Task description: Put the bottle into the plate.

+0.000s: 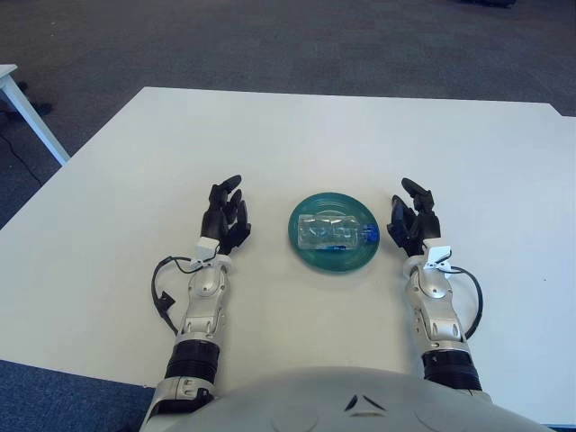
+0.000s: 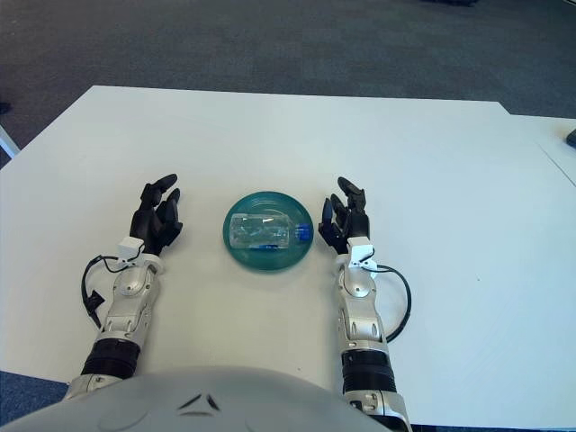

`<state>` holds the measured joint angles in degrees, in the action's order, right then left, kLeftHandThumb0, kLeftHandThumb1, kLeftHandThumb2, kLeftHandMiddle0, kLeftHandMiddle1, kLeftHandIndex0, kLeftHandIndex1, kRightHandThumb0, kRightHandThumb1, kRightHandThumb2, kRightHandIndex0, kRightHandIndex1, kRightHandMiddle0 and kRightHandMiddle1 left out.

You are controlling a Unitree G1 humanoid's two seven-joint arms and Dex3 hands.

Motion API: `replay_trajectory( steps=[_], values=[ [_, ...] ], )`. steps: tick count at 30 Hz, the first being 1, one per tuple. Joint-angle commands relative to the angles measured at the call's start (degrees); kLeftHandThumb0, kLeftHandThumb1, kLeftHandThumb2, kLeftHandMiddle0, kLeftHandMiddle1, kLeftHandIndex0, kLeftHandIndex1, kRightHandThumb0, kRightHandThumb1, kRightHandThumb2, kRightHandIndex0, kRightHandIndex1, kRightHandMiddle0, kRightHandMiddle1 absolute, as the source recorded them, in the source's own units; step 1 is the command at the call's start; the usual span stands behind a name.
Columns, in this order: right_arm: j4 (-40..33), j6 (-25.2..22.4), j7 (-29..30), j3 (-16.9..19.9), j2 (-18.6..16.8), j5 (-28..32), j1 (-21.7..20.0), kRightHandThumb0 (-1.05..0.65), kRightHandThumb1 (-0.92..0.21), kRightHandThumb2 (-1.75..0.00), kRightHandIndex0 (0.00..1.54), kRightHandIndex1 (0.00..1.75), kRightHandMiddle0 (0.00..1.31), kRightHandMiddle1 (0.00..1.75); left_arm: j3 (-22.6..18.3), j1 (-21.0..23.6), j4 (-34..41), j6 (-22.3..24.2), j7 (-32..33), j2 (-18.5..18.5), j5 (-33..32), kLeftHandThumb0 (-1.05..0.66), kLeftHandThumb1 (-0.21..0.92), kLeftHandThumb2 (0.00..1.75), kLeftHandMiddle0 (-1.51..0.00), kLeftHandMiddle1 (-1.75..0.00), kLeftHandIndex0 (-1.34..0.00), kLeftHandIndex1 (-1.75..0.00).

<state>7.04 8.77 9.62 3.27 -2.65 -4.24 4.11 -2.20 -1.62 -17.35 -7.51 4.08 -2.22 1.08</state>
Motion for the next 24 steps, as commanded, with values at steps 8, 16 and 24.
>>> replay_trajectory(
  steps=[8, 16, 24],
  values=[
    [1.3, -2.3, 0.1, -0.4, 0.1, -0.4, 2.8, -0.66, -0.92, -0.73, 0.42, 0.00, 0.00, 0.64, 1.1, -2.8, -1.8, 3.2, -0.4, 0.2, 0.5, -0.78, 0.92, 0.72, -0.47, -0.01, -0.16, -0.75],
    [0.5, -2.3, -0.3, -1.0, 0.2, -0.5, 3.7, -0.66, -0.92, -0.74, 0.41, 0.00, 0.00, 0.64, 0.9, -3.6, -0.4, 5.2, -2.4, 0.1, -1.5, -0.76, 0.92, 0.69, -0.55, -0.05, -0.18, -0.77],
    [0.3, -2.1, 0.0, -1.8, -0.1, -1.2, 4.3, -0.65, -0.92, -0.73, 0.42, 0.01, 0.00, 0.64, 0.3, -4.0, 0.1, 6.6, -4.6, 0.0, -3.9, -0.75, 0.92, 0.63, -0.61, -0.07, -0.19, -0.80]
  ],
)
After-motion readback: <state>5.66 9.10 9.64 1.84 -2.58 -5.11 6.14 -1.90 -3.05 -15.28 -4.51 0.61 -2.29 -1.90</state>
